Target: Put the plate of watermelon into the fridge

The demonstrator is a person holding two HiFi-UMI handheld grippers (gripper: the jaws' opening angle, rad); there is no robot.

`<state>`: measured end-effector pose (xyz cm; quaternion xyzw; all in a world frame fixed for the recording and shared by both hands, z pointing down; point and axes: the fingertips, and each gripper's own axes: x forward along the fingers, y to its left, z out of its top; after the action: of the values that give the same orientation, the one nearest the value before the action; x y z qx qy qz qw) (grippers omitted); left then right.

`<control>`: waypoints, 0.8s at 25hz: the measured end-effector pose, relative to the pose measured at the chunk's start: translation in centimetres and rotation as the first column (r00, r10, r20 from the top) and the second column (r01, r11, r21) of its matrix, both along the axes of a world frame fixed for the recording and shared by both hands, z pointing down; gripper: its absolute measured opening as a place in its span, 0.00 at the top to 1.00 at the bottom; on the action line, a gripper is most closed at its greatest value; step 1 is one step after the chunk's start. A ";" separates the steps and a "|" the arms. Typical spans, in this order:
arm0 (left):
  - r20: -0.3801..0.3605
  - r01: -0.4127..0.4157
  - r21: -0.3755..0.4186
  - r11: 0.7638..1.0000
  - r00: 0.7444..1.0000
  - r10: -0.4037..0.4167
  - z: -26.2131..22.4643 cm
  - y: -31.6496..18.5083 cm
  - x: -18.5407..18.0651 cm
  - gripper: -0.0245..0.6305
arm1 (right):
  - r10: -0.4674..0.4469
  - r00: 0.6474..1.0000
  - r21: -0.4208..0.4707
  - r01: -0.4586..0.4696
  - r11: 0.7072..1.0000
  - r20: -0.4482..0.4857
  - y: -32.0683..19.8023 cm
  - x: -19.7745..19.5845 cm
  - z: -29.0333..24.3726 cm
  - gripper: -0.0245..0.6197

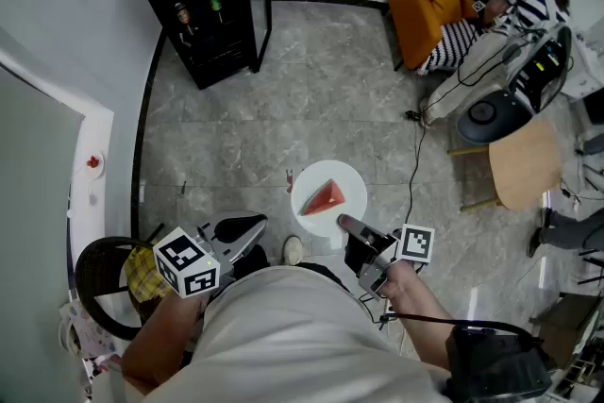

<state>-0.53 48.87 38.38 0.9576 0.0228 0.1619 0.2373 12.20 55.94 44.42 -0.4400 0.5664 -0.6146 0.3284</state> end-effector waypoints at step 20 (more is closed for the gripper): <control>0.018 0.104 -0.052 0.993 0.994 -0.103 -0.2 0.4 -0.3 0.95 | -0.117 0.993 0.004 0.117 0.993 0.026 -2.9 -0.7 0.5 0.92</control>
<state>-0.79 49.25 38.14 0.9496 -0.0245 0.1558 0.2709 11.48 53.00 44.90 -0.3974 0.5877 -0.6378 0.2998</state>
